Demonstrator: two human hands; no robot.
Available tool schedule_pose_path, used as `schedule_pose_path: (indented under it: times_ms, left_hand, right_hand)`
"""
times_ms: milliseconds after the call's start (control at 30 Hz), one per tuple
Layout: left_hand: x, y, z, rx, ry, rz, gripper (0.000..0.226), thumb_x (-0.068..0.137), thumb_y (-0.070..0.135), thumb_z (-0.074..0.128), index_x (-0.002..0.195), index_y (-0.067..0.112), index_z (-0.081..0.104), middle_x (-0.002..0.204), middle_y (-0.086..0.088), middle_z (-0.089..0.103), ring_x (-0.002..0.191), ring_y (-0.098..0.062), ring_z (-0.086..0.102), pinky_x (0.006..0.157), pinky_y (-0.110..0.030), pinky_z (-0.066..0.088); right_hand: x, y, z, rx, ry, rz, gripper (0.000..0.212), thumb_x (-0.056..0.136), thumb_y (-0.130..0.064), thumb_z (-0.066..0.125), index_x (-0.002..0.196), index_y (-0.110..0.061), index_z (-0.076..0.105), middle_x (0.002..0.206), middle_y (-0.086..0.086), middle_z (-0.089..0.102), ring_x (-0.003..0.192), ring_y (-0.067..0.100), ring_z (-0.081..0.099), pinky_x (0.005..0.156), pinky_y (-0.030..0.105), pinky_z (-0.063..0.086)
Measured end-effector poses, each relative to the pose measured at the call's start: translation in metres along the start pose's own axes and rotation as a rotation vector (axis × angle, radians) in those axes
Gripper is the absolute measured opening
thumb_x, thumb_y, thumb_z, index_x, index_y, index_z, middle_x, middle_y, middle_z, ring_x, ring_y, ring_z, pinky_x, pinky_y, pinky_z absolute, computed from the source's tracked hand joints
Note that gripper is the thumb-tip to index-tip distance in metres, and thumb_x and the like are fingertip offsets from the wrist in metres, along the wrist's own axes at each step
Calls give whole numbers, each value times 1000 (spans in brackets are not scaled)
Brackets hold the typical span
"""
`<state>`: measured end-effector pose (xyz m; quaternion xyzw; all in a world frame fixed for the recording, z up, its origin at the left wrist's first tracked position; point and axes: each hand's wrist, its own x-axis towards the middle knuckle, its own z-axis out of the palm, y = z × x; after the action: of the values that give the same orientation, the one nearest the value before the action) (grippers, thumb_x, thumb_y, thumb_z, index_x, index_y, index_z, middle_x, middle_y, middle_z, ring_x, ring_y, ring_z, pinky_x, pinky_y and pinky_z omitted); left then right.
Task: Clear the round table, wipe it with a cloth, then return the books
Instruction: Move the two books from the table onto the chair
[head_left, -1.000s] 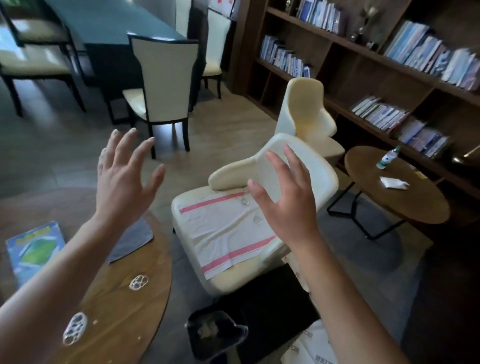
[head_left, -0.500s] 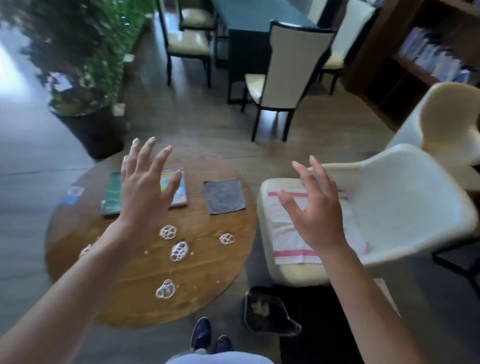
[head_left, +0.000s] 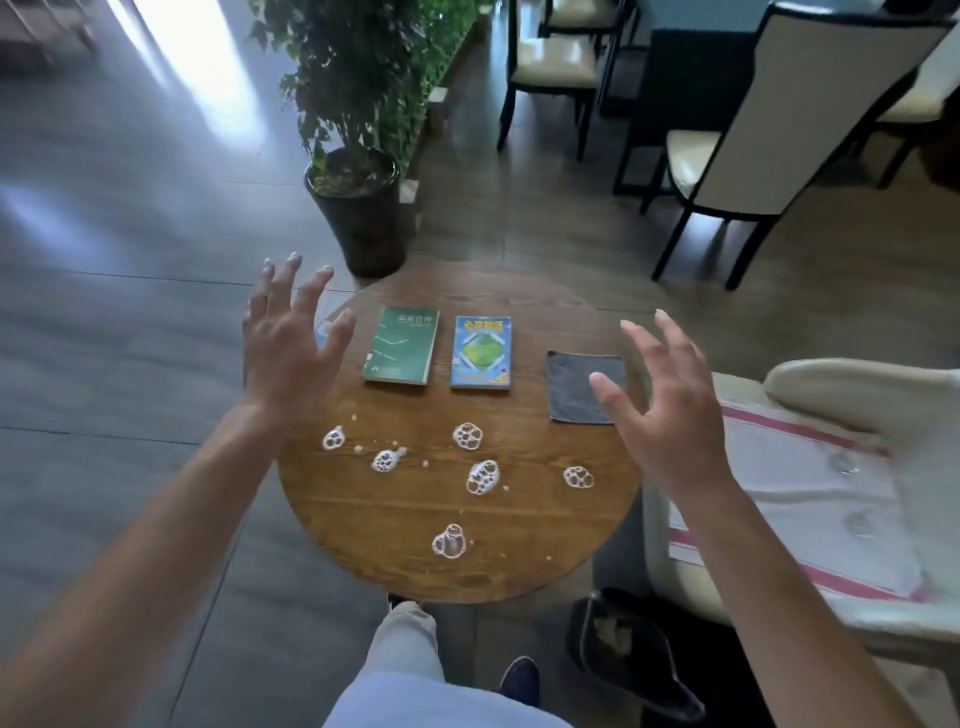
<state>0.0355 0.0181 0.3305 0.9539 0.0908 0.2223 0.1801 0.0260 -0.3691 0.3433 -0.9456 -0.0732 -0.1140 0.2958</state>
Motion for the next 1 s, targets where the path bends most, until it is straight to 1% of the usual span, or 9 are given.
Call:
schedule_pose_path:
  times_ms: [233, 400, 467, 533, 600, 667, 800, 900, 1000]
  left_hand:
    - [71, -57, 39, -15, -75, 17, 61, 97, 51, 46, 150, 20, 50, 165, -12, 34, 157, -35, 20, 123, -56, 22]
    - [139, -98, 62, -48, -110, 51, 64, 96, 51, 46, 151, 19, 50, 165, -13, 34, 157, -35, 19, 124, -55, 19]
    - [158, -115, 76, -55, -124, 72, 64, 97, 52, 45, 151, 20, 50, 165, -13, 34, 157, -35, 19, 124, -55, 20]
    - [168, -134, 93, -60, -153, 81, 65, 96, 54, 42, 151, 19, 50, 165, -14, 34, 157, -36, 20, 123, -55, 20]
    - [172, -152, 112, -47, -182, 75, 67, 96, 56, 40, 151, 19, 50, 164, -14, 36, 156, -37, 21, 123, -55, 21]
    - [173, -168, 132, -18, -222, 77, 67, 97, 56, 38, 153, 19, 48, 164, -14, 35, 156, -37, 20, 125, -54, 19]
    - [167, -190, 178, 35, -279, 83, 65, 98, 53, 42, 154, 19, 46, 166, -14, 32, 158, -36, 18, 126, -56, 19]
    - [154, -201, 210, 15, -374, -32, 67, 98, 54, 45, 155, 20, 43, 168, -12, 30, 158, -35, 16, 127, -53, 18]
    - [143, -210, 230, 14, -468, -127, 66, 99, 52, 50, 157, 21, 41, 168, -12, 28, 158, -34, 16, 127, -49, 17]
  right_hand:
    - [67, -35, 60, -22, -28, 21, 65, 95, -62, 52, 153, -33, 46, 168, 0, 30, 154, 24, 26, 118, 49, 33]
    - [121, -67, 104, -64, -34, 64, 66, 95, -66, 49, 154, -39, 41, 169, -3, 28, 155, 23, 26, 116, 52, 37]
    - [140, -74, 124, -68, -26, 79, 65, 96, -65, 52, 154, -39, 41, 168, -3, 29, 154, 23, 28, 119, 52, 36]
    - [150, -76, 141, -17, -28, 168, 63, 97, -61, 58, 154, -40, 42, 169, -4, 28, 154, 21, 27, 122, 52, 33]
    - [157, -71, 154, 28, -35, 255, 63, 97, -58, 60, 155, -40, 41, 169, -4, 28, 155, 21, 27, 123, 54, 31]
    - [162, -61, 166, -47, -57, 260, 67, 96, -63, 57, 156, -39, 39, 170, -2, 27, 155, 26, 26, 122, 56, 32]
    - [164, -31, 196, -88, -123, 303, 70, 95, -63, 57, 157, -38, 37, 170, -2, 25, 155, 27, 26, 122, 52, 29]
    - [167, -7, 229, -45, -162, 357, 72, 95, -59, 62, 158, -31, 41, 170, 3, 27, 155, 27, 27, 123, 45, 25]
    - [163, 18, 266, -12, -228, 409, 78, 90, -62, 56, 157, -27, 42, 169, 9, 29, 154, 31, 29, 124, 44, 23]
